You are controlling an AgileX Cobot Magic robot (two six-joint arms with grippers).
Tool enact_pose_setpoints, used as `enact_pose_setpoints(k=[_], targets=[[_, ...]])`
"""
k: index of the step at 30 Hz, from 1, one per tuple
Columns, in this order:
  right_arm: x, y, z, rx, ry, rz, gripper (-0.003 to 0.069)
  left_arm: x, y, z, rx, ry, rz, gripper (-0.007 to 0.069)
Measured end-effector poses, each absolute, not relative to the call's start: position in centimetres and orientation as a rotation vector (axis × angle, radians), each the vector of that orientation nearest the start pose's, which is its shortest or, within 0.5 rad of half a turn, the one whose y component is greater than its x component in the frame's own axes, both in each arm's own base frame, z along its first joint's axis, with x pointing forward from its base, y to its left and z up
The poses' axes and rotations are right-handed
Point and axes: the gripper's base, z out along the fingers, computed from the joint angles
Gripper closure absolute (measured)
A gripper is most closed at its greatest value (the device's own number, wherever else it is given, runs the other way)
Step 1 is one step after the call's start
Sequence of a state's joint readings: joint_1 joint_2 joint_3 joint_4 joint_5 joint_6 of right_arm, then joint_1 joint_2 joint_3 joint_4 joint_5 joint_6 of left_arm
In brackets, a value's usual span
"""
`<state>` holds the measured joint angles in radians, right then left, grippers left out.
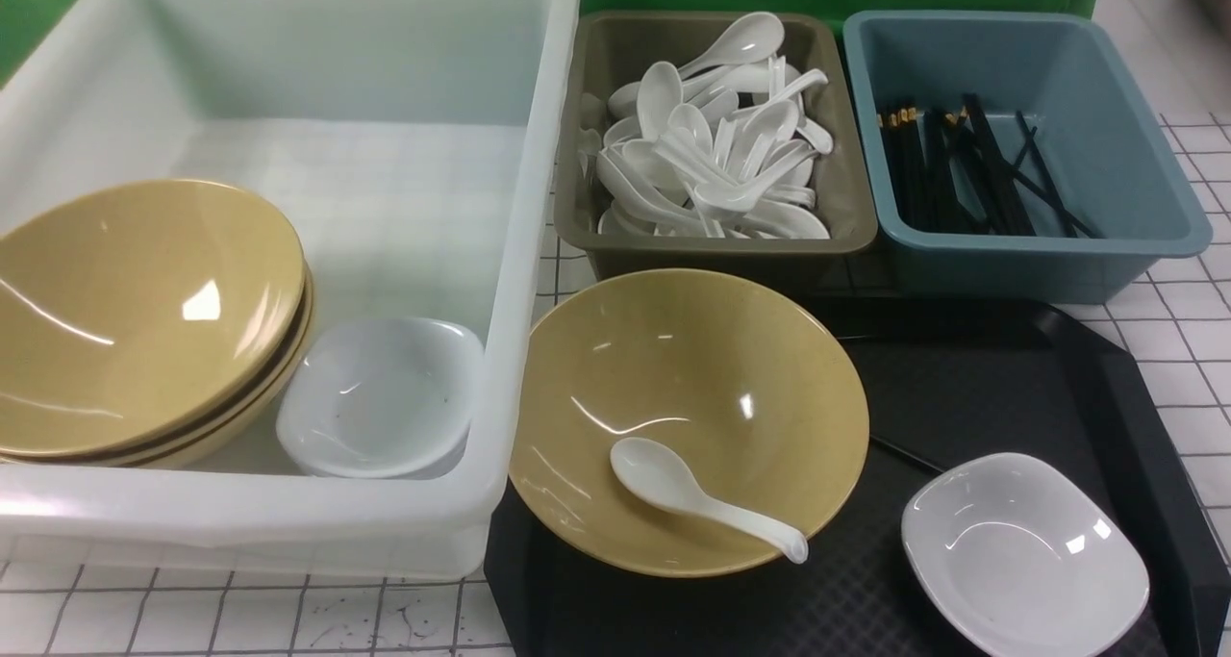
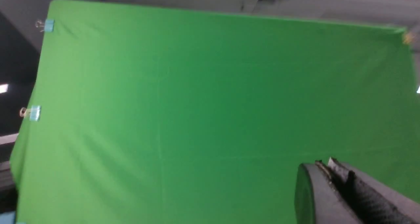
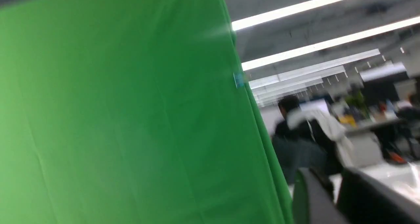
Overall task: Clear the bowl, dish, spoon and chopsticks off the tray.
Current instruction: Use the left arm to grab the soup spoon in the middle
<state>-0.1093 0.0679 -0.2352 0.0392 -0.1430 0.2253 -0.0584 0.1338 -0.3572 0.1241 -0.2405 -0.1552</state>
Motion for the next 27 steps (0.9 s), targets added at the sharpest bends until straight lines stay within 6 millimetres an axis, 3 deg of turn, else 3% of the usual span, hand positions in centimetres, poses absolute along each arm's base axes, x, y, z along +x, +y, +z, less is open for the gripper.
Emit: enact_pose_setpoints(k=[2, 5, 7, 8, 10, 12, 13, 14, 16, 22, 27], targets=[[4.7, -0.5, 32.1, 0.204, 1.266, 0.086, 0.0595, 4.7, -0.4, 37.5, 0.03, 1.136, -0.08, 0.0636], [6.1, -0.6, 33.8, 0.191, 1.412, 0.05, 0.0622, 7.3, -0.4, 40.4, 0.011, 1.299, -0.086, 0.0636], [7.6, -0.7, 34.3, 0.187, 1.557, 0.031, 0.0622, 10.4, -0.8, 41.2, -0.004, 1.493, -0.13, 0.0635], [7.9, -0.8, 34.2, 0.187, 1.591, 0.028, 0.0622, 10.9, -0.9, 40.9, -0.007, 1.524, -0.132, 0.0635], [9.3, -0.8, 33.6, 0.142, 1.79, -0.007, 0.0622, 14.0, -2.4, 40.8, 0.051, 1.747, -0.206, 0.0635], [10.5, -0.4, 32.3, 0.038, 1.998, -0.009, 0.0624, 16.5, -4.4, 39.5, 0.18, 1.935, -0.266, 0.0633], [11.1, 0.1, 31.3, -0.064, 2.129, 0.026, 0.0624, 17.9, -6.5, 38.5, 0.3, 2.035, -0.344, 0.0632], [11.3, 0.4, 30.9, -0.129, 2.174, 0.039, 0.0624, 18.3, -7.1, 38.1, 0.339, 2.059, -0.364, 0.0632], [11.8, 1.4, 29.7, -0.276, 2.295, 0.137, 0.0624, 19.6, -10.8, 36.3, 0.581, 2.144, -0.47, 0.0632], [12.1, 2.5, 29.1, -0.487, 2.326, 0.208, 0.0624, 22.0, -18.4, 31.6, 1.176, 2.138, -0.54, 0.0599], [12.0, 3.3, 29.1, -0.569, 2.303, 0.232, 0.0624, 24.5, -22.5, 28.8, 1.532, 2.023, -0.491, 0.0418]])
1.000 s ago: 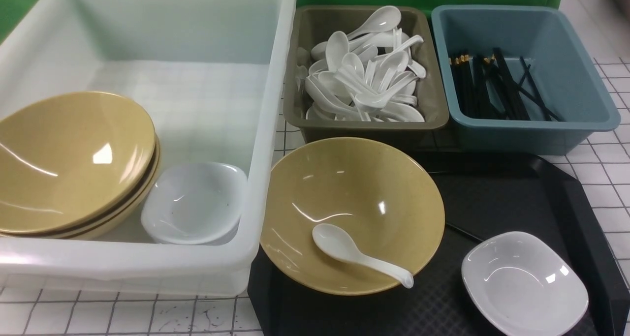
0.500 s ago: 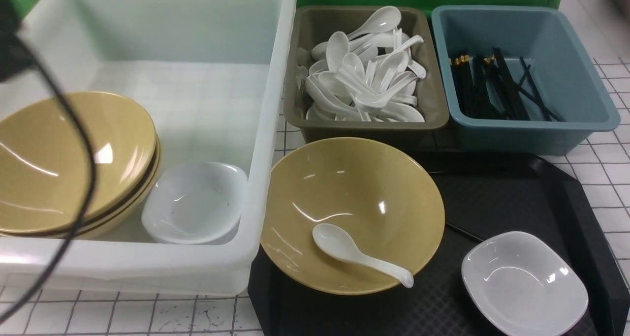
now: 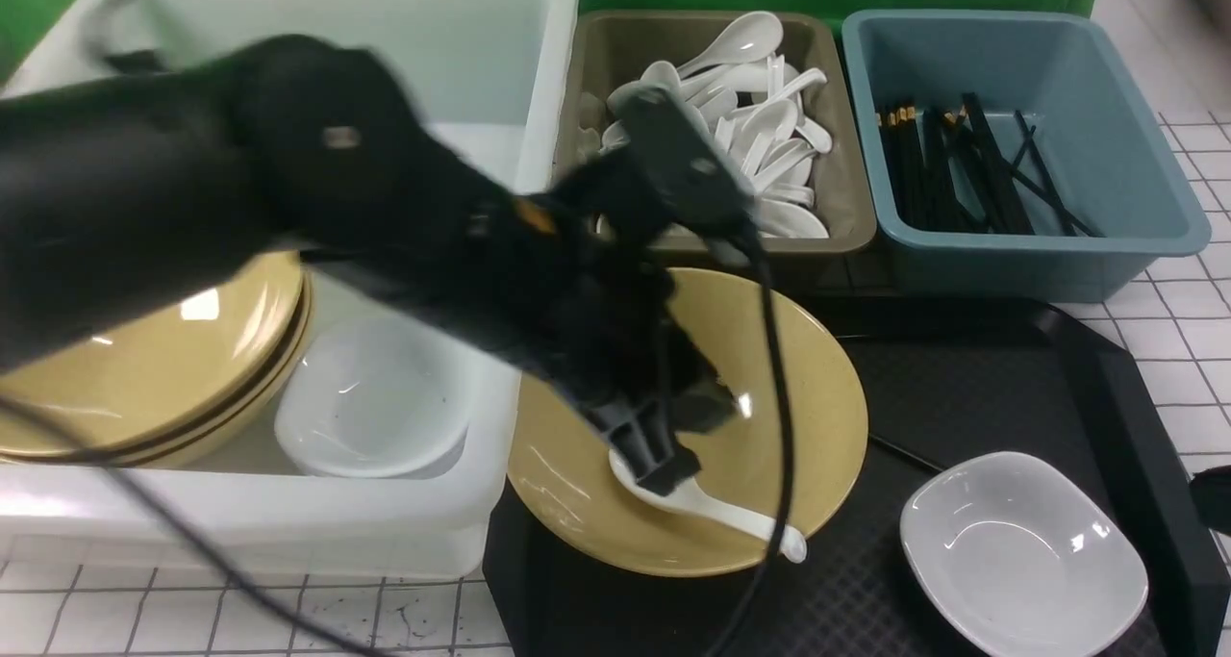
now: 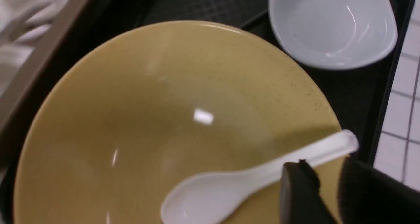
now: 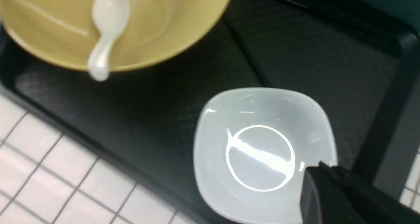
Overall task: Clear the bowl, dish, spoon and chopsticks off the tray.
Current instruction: Use the left arm to grab the soup spoon in the middle
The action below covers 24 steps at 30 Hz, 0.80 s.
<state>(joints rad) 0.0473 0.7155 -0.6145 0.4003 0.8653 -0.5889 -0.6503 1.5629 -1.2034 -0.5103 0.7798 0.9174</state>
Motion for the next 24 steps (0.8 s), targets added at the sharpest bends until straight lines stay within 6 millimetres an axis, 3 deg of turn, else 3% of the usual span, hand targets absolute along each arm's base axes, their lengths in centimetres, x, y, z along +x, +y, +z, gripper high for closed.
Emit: enact_pose_setpoints(k=[3, 5, 6, 11, 18, 24], targets=[[11.9, 3.7, 29.1, -0.623, 2.29, 0.241, 0.0624, 26.2, -24.1, 26.9, 1.676, 1.985, -0.472, 0.0296], [11.9, 3.7, 29.1, -0.633, 2.288, 0.243, 0.0624, 26.6, -24.5, 26.1, 1.731, 1.973, -0.466, 0.0274], [11.8, 3.8, 29.1, -0.642, 2.285, 0.246, 0.0624, 27.1, -25.0, 24.6, 1.837, 1.954, -0.453, 0.0255], [11.9, 3.8, 29.2, -0.641, 2.28, 0.244, 0.0623, 27.6, -25.4, 21.9, 2.068, 1.903, -0.387, 0.0258], [11.9, 3.9, 29.2, -0.637, 2.28, 0.247, 0.0623, 28.1, -25.7, 19.2, 2.284, 1.75, -0.321, 0.0363], [12.0, 3.8, 29.2, -0.61, 2.277, 0.252, 0.0622, 29.1, -26.5, 18.9, 2.132, 1.792, -0.377, 0.0561]])
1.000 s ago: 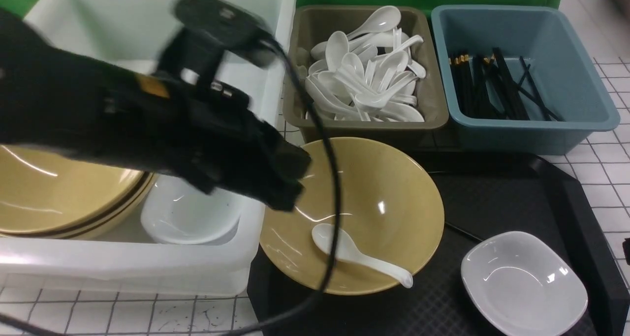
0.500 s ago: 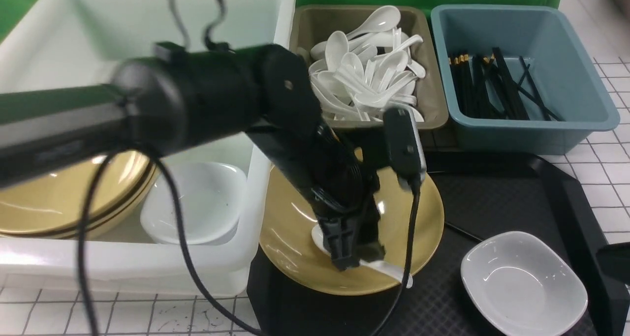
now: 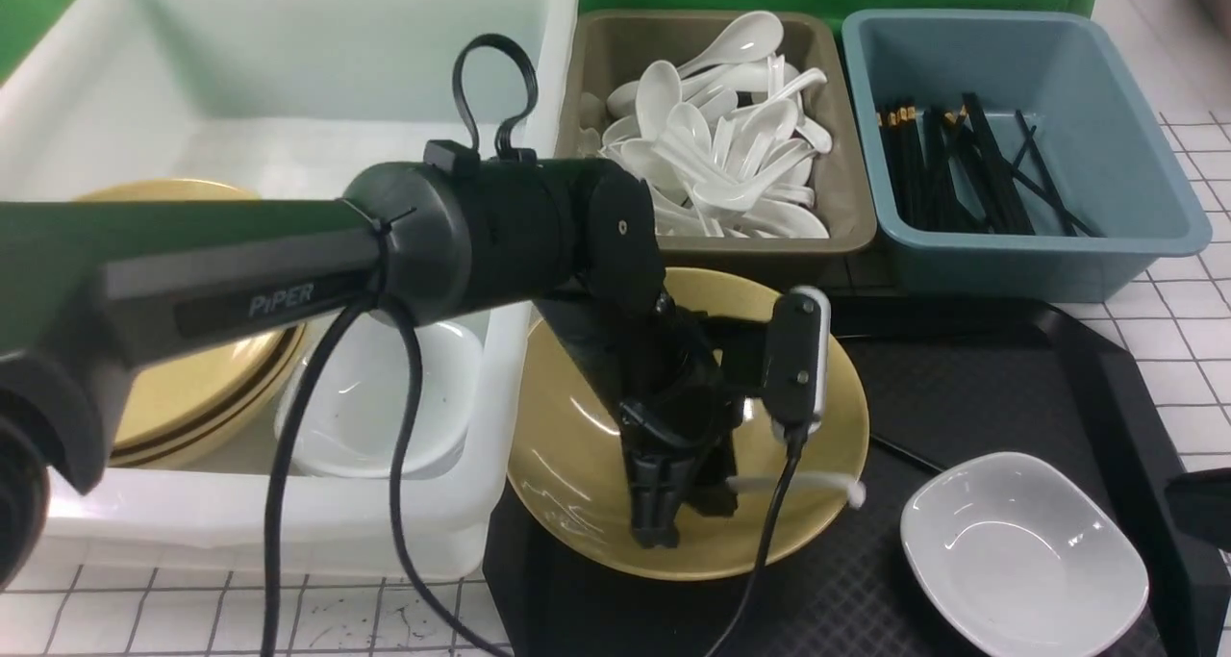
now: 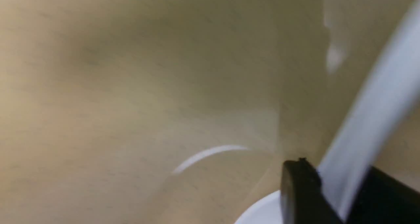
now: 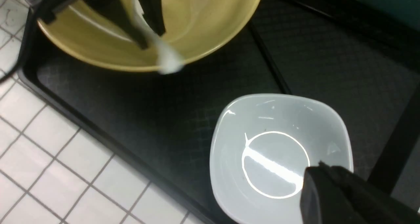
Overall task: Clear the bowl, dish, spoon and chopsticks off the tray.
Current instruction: Use the left arm to grab the soup spoon in the middle, then use the left arm to put the soup spoon into the small storage box in the middle, then use the left arm to grab the yellow noodle bowl on the left
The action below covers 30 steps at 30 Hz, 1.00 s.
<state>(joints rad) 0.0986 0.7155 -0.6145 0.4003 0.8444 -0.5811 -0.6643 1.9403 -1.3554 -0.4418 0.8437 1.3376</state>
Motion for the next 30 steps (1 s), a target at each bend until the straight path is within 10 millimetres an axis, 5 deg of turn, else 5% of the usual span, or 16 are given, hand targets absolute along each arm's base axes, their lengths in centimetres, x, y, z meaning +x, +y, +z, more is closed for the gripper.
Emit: enact_pose_setpoints(k=[5, 8, 11, 13, 18, 23, 26, 30], targets=[[12.2, 3.8, 29.4, -0.592, 2.252, 0.242, 0.0621, 30.5, -26.4, 20.4, -2.437, -2.469, 0.561, 0.0571], [12.2, 3.8, 29.5, -0.588, 2.246, 0.239, 0.0619, 33.0, -26.3, 23.7, -2.343, -2.725, 0.592, 0.0571], [12.5, 3.7, 29.5, -0.566, 2.217, 0.223, 0.0617, 37.6, -26.0, 28.9, -2.313, -3.161, 0.614, 0.0571], [12.7, 3.6, 29.1, -0.544, 2.2, 0.21, 0.0616, 39.7, -25.8, 30.3, -2.218, -3.404, 0.656, 0.0571], [13.0, 3.3, 26.4, -0.476, 2.182, 0.175, 0.0613, 45.3, -24.9, 28.2, -1.788, -3.891, 0.626, 0.055], [12.9, 3.3, 25.6, -0.446, 2.189, 0.192, 0.0613, 46.2, -24.6, 25.0, -1.785, -3.768, 0.59, 0.0367], [13.0, 3.4, 25.7, -0.432, 2.18, 0.195, 0.0613, 44.6, -24.5, 26.2, -1.78, -3.61, 0.633, 0.025], [13.0, 3.5, 25.8, -0.443, 2.174, 0.202, 0.0612, 40.9, -24.5, 28.2, -1.531, -3.407, 0.676, 0.0284]])
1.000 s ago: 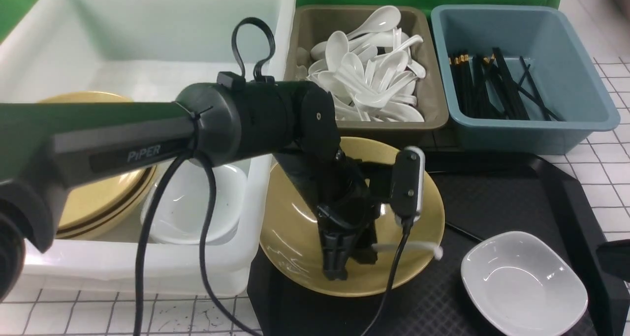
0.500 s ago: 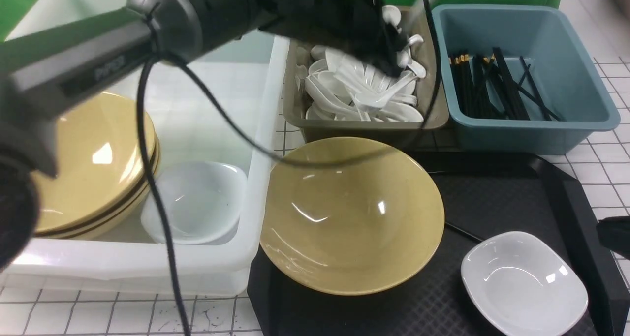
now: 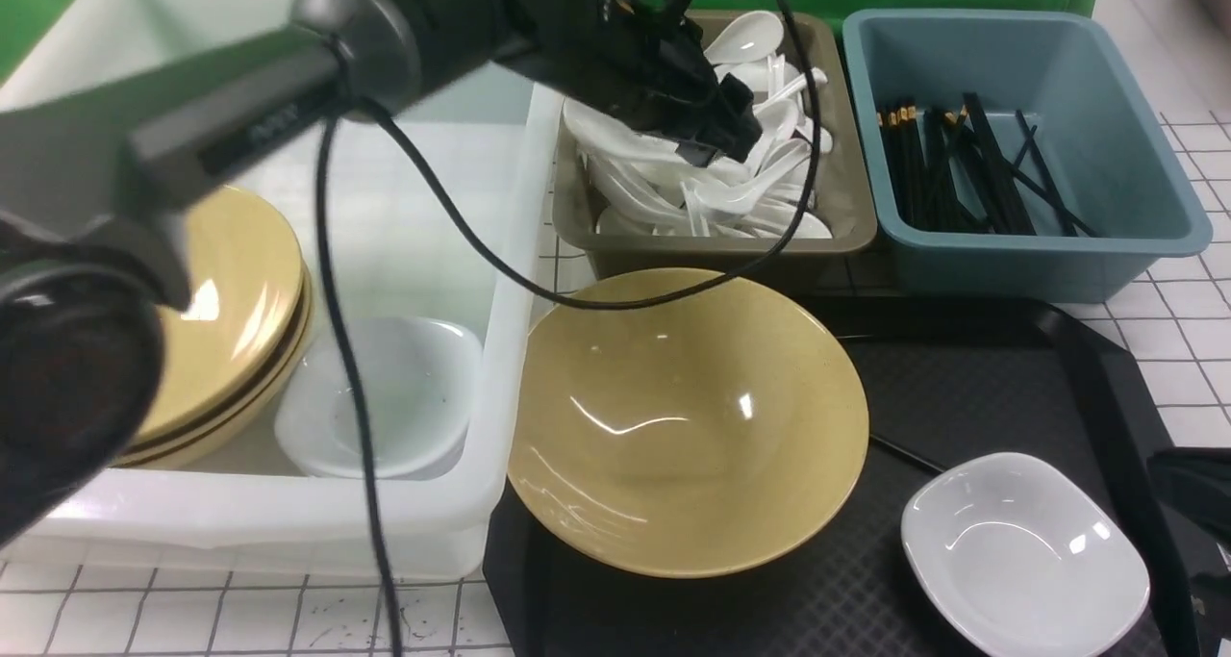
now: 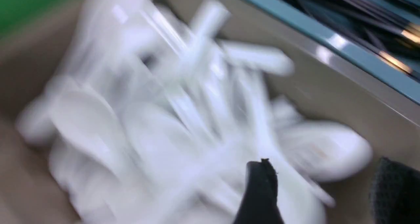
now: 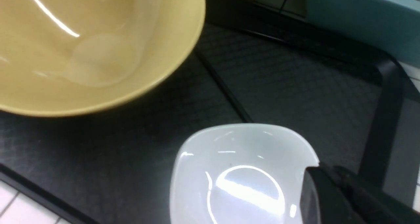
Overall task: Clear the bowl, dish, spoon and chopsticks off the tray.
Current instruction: Use the left arm to grab the yellow noodle bowl on the left
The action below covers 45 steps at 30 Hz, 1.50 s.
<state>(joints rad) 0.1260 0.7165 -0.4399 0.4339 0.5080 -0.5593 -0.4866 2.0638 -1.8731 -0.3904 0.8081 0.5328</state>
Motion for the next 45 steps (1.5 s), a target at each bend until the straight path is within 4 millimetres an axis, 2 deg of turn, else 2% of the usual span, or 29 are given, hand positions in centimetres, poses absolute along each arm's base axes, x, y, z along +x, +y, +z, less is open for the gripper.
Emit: enact_pose_setpoints(k=[2, 3, 4, 6, 8, 10, 11, 12, 13, 16, 18, 20, 22, 24, 26, 30, 31, 32, 34, 35, 36, 38, 39, 41, 43, 45], targets=[[13.0, 3.6, 25.8, -0.448, 2.169, 0.208, 0.0612, 38.5, -24.9, 27.9, 1.064, 2.435, -0.431, 0.0375], [13.0, 3.6, 25.8, -0.446, 2.169, 0.209, 0.0612, 38.4, -25.0, 27.9, 1.06, 2.439, -0.425, 0.0385], [13.0, 3.7, 25.8, -0.45, 2.165, 0.212, 0.0612, 36.8, -25.5, 26.8, 1.122, 2.574, -0.391, 0.0463], [13.0, 3.8, 25.8, -0.46, 2.161, 0.216, 0.0612, 35.0, -27.0, 24.3, 1.207, 2.694, -0.352, 0.0572], [13.0, 3.9, 25.8, -0.461, 2.157, 0.218, 0.0612, 33.7, -28.7, 22.1, 1.286, 2.742, -0.345, 0.0612], [13.0, 3.9, 25.8, -0.463, 2.157, 0.219, 0.0611, 32.7, -30.0, 21.1, 1.349, 2.746, -0.349, 0.0624], [13.0, 3.9, 25.8, -0.464, 2.156, 0.222, 0.0611, 31.6, -31.3, 20.2, 1.419, 2.742, -0.374, 0.0631], [13.0, 3.9, 25.8, -0.464, 2.156, 0.222, 0.0611, 31.3, -31.6, 20.1, 1.434, 2.737, -0.38, 0.0632], [12.9, 4.0, 25.8, -0.464, 2.156, 0.224, 0.061, 30.1, -32.9, 19.9, 1.513, 2.706, -0.424, 0.0634], [12.9, 4.0, 25.8, -0.463, 2.156, 0.225, 0.061, 28.2, -34.6, 20.5, 1.629, 2.62, -0.556, 0.0635], [12.9, 4.0, 25.8, -0.464, 2.158, 0.227, 0.0607, 27.6, -34.9, 21.2, 1.667, 2.57, -0.588, 0.0635], [12.9, 4.0, 25.8, -0.466, 2.163, 0.23, 0.0606, 27.7, -34.5, 22.5, 1.661, 2.538, -0.546, 0.0628], [12.9, 4.0, 25.8, -0.467, 2.165, 0.231, 0.0604, 28.8, -32.8, 24.7, 1.586, 2.526, -0.402, 0.0595], [12.9, 4.0, 25.8, -0.468, 2.165, 0.231, 0.0604, 29.6, -31.5, 25.9, 1.513, 2.536, -0.315, 0.0563], [12.9, 4.0, 25.8, -0.469, 2.165, 0.232, 0.0603, 31.6, -28.5, 27.8, 1.352, 2.561, -0.162, 0.0445], [12.9, 4.0, 25.7, -0.471, 2.166, 0.233, 0.0601, 33.8, -26.0, 27.3, 1.209, 2.636, -0.08, 0.0248], [12.9, 4.0, 25.7, -0.47, 2.166, 0.234, 0.0601, 33.9, -26.0, 27.2, 1.207, 2.639, -0.079, 0.0239], [12.9, 4.0, 25.8, -0.47, 2.166, 0.234, 0.0599, 34.6, -25.7, 26.2, 1.192, 2.671, -0.07, 0.0182], [12.9, 4.1, 25.8, -0.467, 2.166, 0.238, 0.0597, 35.2, -25.6, 24.7, 1.186, 2.707, -0.068, 0.0154], [12.9, 4.1, 25.8, -0.465, 2.166, 0.241, 0.0596, 35.5, -25.8, 23.7, 1.189, 2.729, -0.068, 0.0154], [12.9, 4.1, 25.8, -0.465, 2.166, 0.241, 0.0595, 35.5, -25.8, 23.5, 1.193, 2.732, -0.066, 0.0154], [12.9, 4.1, 25.8, -0.465, 2.166, 0.241, 0.0592, 35.9, -26.2, 21.3, 1.236, 2.758, -0.075, 0.0231], [12.9, 4.1, 25.8, -0.465, 2.166, 0.241, 0.0592, 36.0, -26.3, 21.2, 1.242, 2.758, -0.076, 0.0241], [12.9, 4.1, 25.8, -0.465, 2.166, 0.244, 0.0591, 36.0, -26.5, 20.1, 1.294, 2.764, -0.095, 0.0383], [12.8, 4.1, 25.8, -0.465, 2.167, 0.245, 0.0591, 35.8, -26.7, 21.1, 1.301, 2.752, -0.145, 0.0483], [12.8, 4.1, 25.8, -0.465, 2.168, 0.246, 0.0589, 35.6, -26.7, 21.9, 1.3, 2.743, -0.168, 0.0512]])
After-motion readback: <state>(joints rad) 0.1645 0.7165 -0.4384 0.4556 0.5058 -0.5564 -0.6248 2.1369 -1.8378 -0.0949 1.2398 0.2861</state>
